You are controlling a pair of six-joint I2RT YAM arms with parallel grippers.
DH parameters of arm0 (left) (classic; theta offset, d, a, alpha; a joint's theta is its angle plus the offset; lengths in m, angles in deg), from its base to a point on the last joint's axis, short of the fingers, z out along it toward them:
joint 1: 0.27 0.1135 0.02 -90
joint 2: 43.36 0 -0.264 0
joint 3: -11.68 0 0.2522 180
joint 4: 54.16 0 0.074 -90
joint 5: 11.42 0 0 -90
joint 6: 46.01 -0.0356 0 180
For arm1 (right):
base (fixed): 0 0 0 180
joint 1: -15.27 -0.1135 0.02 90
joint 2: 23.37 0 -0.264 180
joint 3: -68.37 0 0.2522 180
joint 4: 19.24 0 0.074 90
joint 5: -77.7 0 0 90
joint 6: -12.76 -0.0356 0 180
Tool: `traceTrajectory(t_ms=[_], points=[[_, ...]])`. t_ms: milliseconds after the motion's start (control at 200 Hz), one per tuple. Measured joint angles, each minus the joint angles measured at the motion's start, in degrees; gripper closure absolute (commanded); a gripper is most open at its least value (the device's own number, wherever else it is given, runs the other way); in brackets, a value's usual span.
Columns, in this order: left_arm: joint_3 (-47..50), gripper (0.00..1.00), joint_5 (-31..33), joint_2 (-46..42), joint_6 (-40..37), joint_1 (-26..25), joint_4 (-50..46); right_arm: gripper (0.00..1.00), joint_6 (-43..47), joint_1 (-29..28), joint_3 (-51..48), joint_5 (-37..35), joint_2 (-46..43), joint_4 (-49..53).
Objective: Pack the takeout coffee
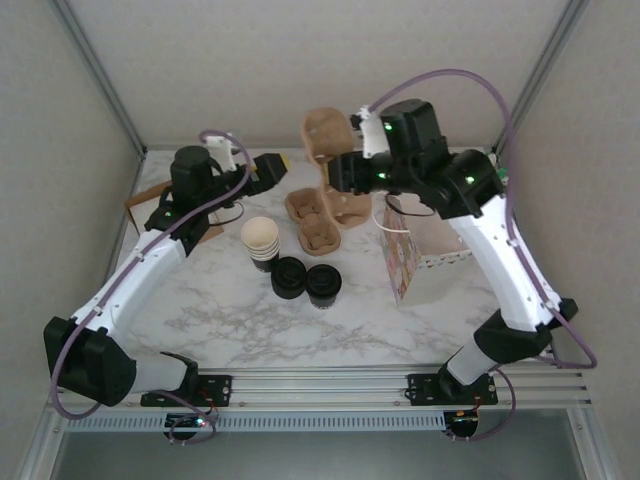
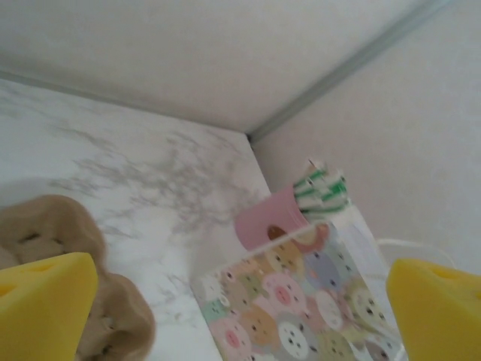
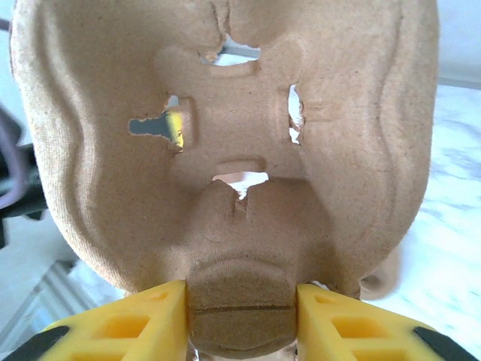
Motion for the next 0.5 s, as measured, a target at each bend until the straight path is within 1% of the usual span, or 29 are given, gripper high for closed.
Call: traceTrajectory(t_ms=[100, 295, 400, 501], points=[[-1.57, 0.04, -0.17, 1.27, -0.74, -4.28, 0.02, 0.61, 0.42, 2.58, -1.95, -4.20, -4.76, 3.19], [-4.11, 0.08, -1.31, 4.57, -1.68, -10.97, 0.11, 0.61, 1.16, 6.08, -4.26, -11.52, -13.00, 8.55], [-5.79, 0.12, -3.08, 7.02, -1.75, -14.47, 0.48, 0.61, 1.36, 7.98, -5.29, -14.78, -14.60, 11.13], [-7.43, 0.14, -4.90, 9.75, -1.68, -17.29, 0.92, 0.61, 1.46, 9.94, -6.21, -16.44, -14.01, 12.87]])
